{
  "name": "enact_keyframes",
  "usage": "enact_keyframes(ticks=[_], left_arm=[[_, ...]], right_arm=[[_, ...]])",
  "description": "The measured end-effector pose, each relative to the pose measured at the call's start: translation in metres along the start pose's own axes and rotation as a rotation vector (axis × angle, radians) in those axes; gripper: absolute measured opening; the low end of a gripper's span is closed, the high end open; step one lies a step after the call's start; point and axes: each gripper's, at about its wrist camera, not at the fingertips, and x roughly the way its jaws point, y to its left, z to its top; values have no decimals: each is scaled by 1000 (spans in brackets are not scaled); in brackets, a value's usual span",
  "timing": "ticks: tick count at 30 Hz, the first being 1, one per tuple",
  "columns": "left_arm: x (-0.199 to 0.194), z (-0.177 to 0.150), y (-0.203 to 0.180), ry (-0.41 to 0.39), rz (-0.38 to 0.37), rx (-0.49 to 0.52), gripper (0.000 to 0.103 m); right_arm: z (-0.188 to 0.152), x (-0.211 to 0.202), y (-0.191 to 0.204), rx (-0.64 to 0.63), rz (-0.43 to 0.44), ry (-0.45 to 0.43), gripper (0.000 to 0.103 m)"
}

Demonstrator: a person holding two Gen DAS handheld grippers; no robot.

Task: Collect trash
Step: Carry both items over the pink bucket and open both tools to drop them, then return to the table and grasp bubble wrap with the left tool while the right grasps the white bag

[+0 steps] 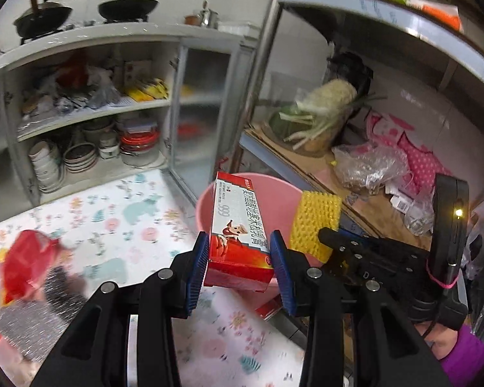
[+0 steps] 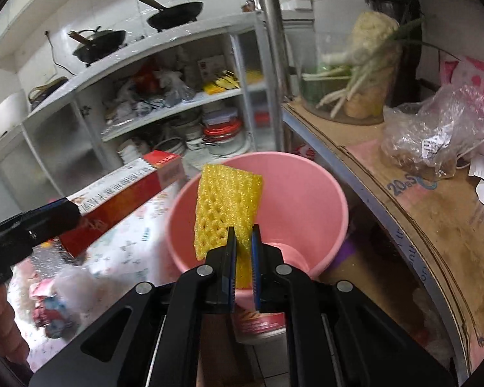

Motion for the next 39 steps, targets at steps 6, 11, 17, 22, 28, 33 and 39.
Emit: enact_keyframes(ticks=[6,11,17,22,28,33,39], left_arm=[[47,-3,-11,75,4,14,39],[69,-3,-18,108,4,21,39],[79,-3,-20,124,13,9,45],[77,-2,-18,125,15,-10,49],[63,3,-19,101,8,-3,53],[48,6,-22,77,-1,8,56],[21,7,-20,44,0,9,61]], right_arm=[[-3,22,-4,-7,-36,42,9],[-7,35,-12,8,-52,66,9],[-5,42,-16,33,-64,90,10],[-5,44,-18,25,-58,100,15],[-5,40,-17,21,-58,95,25],[-5,29,-16,19,-50,83,27],[-4,0,-2,-3,-13,38,33]])
